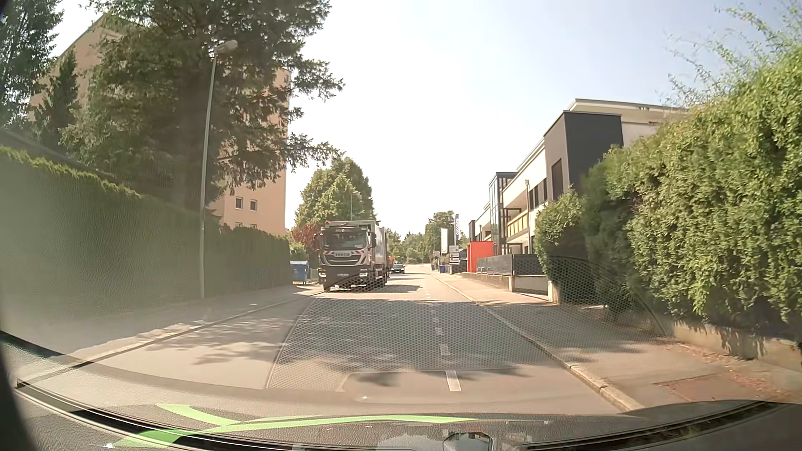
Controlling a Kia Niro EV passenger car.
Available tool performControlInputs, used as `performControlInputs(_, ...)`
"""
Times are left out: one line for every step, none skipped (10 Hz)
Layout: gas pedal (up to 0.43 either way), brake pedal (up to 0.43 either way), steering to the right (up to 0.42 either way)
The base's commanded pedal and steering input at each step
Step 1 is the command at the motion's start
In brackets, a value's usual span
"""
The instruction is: Follow the waypoints while adhering to traffic rules and regulations
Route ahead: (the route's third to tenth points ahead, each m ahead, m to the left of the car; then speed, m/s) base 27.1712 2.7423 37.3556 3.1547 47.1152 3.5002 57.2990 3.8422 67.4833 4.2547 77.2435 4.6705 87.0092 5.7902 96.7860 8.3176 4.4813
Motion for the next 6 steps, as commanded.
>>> performControlInputs(0.209, 0.0, -0.015)
performControlInputs(0.209, 0.0, -0.014)
performControlInputs(0.209, 0.0, -0.014)
performControlInputs(0.209, 0.0, -0.013)
performControlInputs(0.209, 0.0, -0.014)
performControlInputs(0.209, 0.0, -0.013)
